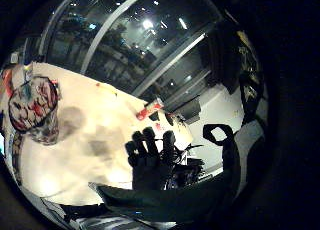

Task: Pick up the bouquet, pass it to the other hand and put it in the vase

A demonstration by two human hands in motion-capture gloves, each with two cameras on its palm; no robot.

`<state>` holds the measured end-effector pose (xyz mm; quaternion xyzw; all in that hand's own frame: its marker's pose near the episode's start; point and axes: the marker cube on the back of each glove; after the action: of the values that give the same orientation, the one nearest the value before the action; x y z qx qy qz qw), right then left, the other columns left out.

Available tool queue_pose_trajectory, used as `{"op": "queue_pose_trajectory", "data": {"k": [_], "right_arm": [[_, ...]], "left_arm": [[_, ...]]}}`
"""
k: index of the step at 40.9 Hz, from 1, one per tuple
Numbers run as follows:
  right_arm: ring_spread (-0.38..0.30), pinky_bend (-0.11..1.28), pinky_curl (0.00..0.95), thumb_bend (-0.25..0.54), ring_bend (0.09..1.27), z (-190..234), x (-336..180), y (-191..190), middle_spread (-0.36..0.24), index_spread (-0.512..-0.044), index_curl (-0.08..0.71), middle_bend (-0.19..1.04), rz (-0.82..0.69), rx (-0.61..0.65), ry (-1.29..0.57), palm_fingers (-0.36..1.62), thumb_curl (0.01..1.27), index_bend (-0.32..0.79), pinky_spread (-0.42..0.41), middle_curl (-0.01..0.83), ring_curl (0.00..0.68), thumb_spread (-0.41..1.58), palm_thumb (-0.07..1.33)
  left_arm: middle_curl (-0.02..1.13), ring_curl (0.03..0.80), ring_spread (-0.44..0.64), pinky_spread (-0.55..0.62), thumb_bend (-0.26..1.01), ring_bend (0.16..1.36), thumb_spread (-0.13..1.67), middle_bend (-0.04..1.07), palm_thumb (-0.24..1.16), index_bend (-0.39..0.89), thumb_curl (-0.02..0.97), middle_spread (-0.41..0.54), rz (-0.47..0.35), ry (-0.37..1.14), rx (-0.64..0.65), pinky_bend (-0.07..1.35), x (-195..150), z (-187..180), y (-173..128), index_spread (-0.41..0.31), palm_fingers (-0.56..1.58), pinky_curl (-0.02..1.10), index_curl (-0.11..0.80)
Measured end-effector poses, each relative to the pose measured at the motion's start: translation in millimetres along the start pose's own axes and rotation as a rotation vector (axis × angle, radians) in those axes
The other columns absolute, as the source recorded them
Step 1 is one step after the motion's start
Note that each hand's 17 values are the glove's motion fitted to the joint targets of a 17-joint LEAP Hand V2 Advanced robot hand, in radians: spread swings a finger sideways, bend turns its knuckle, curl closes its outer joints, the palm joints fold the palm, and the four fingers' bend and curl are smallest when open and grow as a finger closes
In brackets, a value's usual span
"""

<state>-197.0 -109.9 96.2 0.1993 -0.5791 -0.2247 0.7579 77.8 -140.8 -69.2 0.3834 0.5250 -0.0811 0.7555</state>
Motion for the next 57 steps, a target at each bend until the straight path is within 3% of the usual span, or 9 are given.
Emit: {"op": "queue_pose_trajectory", "data": {"k": [1,11,25,30,33,36,42,53,57], "right_arm": [[-0.112,0.66,0.461,-0.026,0.62,-7,1,-4,-0.118,-0.374,0.401,0.41,-0.04,0.004,0.026,-0.03,0.48,0.07,-0.012,0.453,0.407,1.01,0.85],[-0.06,0.61,0.381,-0.049,0.5,-64,-8,-5,-0.121,-0.446,0.285,0.24,0.148,0.065,0.101,-0.13,0.47,0.08,0.138,0.378,0.313,1.0,0.75],[-0.034,0.55,0.352,-0.027,0.45,-103,-6,-5,-0.123,-0.469,0.191,0.19,0.159,0.125,0.182,-0.1,0.45,0.09,0.205,0.35,0.289,1.01,0.71],[-0.031,0.54,0.347,-0.026,0.44,-107,-12,-10,-0.119,-0.471,0.172,0.19,-0.028,0.102,0.187,-0.09,0.45,0.09,0.21,0.343,0.285,1.01,0.71],[-0.03,0.53,0.345,-0.027,0.43,-108,-10,-8,-0.118,-0.471,0.164,0.18,0.019,0.103,0.174,-0.08,0.45,0.1,0.213,0.339,0.284,1.01,0.71],[-0.029,0.52,0.343,-0.027,0.43,-110,-1,-16,-0.117,-0.465,0.161,0.18,-0.149,0.087,0.195,-0.08,0.45,0.11,0.214,0.334,0.283,1.01,0.7],[-0.028,0.51,0.34,-0.026,0.43,-111,10,-6,-0.116,-0.462,0.158,0.18,0.127,0.111,0.21,-0.06,0.45,0.12,0.216,0.326,0.283,1.01,0.7],[-0.027,0.5,0.338,-0.026,0.42,-108,10,7,-0.115,-0.461,0.157,0.18,0.179,0.074,0.236,-0.05,0.45,0.12,0.217,0.313,0.282,1.01,0.72],[-0.027,0.5,0.336,-0.016,0.42,-112,18,4,-0.114,-0.455,0.162,0.17,0.039,0.048,0.237,-0.04,0.46,0.13,0.217,0.307,0.283,1.03,0.74]], "left_arm": [[0.57,0.486,-0.38,-0.4,-0.03,0.88,0.47,0.75,0.89,0.36,0.652,-0.352,0.003,-0.003,0.007,0.64,3,-3,-4,-0.307,1.39,0.5,0.493],[0.57,0.492,-0.38,-0.4,-0.03,0.89,0.44,0.77,0.89,0.36,0.688,-0.359,0.011,-0.04,0.098,0.67,28,-35,-43,-0.314,1.38,0.51,0.526],[0.58,0.495,-0.38,-0.41,-0.03,0.89,0.43,0.78,0.88,0.35,0.723,-0.361,0.012,-0.086,0.207,0.67,28,-65,-71,-0.318,1.37,0.51,0.557],[0.58,0.495,-0.38,-0.41,-0.03,0.89,0.43,0.78,0.88,0.35,0.733,-0.361,0.004,-0.078,0.218,0.68,19,-70,-78,-0.319,1.37,0.51,0.565],[0.58,0.496,-0.38,-0.4,-0.03,0.9,0.43,0.78,0.88,0.34,0.738,-0.361,0.01,-0.075,0.226,0.68,14,-74,-83,-0.32,1.37,0.51,0.57],[0.58,0.496,-0.38,-0.4,-0.03,0.9,0.43,0.78,0.88,0.34,0.743,-0.359,0.019,-0.078,0.223,0.68,13,-77,-85,-0.32,1.37,0.51,0.574],[0.58,0.496,-0.38,-0.4,-0.03,0.9,0.42,0.78,0.87,0.34,0.752,-0.356,0.04,-0.088,0.232,0.67,7,-82,-91,-0.321,1.37,0.51,0.582],[0.58,0.495,-0.38,-0.4,-0.03,0.89,0.42,0.78,0.87,0.32,0.764,-0.354,0.021,-0.106,0.293,0.67,-25,-88,-107,-0.323,1.37,0.5,0.591],[0.57,0.494,-0.38,-0.4,-0.03,0.89,0.42,0.78,0.87,0.32,0.768,-0.352,0.019,-0.132,0.31,0.67,-41,-90,-110,-0.322,1.37,0.5,0.595]]}}
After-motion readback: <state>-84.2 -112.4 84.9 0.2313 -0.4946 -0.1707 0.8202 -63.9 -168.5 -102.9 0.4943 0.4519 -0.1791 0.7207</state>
